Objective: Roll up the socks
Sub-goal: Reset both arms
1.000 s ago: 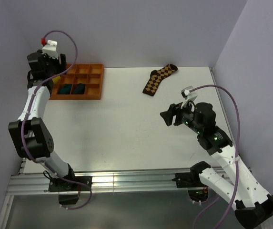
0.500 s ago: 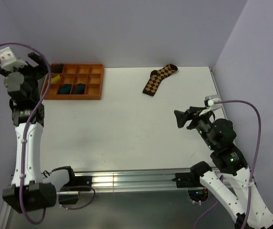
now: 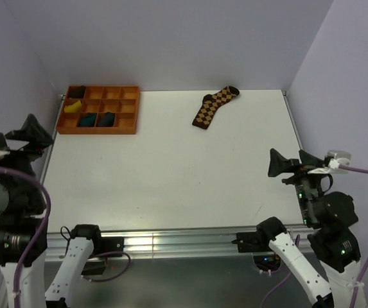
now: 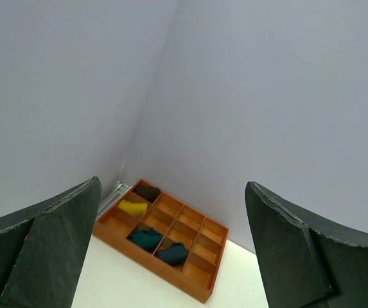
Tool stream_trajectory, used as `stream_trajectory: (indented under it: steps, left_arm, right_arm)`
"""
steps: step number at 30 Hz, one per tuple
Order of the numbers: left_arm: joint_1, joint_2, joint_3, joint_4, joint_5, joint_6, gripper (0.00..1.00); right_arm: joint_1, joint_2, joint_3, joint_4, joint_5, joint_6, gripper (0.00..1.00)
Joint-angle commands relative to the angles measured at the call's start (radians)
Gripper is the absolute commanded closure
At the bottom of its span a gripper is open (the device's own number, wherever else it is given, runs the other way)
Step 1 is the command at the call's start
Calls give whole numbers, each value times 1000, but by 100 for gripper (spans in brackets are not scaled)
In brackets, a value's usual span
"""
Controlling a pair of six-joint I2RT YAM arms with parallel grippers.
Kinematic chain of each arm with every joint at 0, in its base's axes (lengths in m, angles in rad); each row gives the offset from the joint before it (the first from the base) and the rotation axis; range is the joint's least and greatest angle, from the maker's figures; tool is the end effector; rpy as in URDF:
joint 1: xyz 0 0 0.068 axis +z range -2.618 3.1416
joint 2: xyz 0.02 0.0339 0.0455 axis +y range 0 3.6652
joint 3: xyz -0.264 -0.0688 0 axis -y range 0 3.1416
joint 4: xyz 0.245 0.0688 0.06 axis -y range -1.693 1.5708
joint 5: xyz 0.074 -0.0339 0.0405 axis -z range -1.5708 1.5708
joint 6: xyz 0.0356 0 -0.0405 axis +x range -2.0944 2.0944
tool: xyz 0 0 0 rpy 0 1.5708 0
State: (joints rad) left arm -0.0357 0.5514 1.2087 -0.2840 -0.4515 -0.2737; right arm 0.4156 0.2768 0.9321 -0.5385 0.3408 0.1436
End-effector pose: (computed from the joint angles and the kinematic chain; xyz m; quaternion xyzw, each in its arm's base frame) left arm 0.0517 0.0137 0.4877 -0.2488 0.5235 0.0006 0.8149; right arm 0.0328 0.0015 0.3951 0.0367 0.6661 0.0949 0.7389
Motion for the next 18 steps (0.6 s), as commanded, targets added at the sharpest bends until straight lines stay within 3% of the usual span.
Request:
stream_trajectory:
  steps: [1,8,11,18]
  left_arm:
    - [-41,-76,2,-145,-134,36,0]
    - [-161,-310,-95,-242,-256,10,1]
    - [-187,-334,-92,-328,-323,-8,1]
    - [-224,-377,-112,-340,-363,-7,1]
  right_arm:
    - [-6,-50,47,-38,101,-50,0]
    - [-6,-128,67,-81,182,-101,0]
    - [-6,-143,63,-87,173,-91,0]
    - [-5,-151,62,-55,156,-133,0]
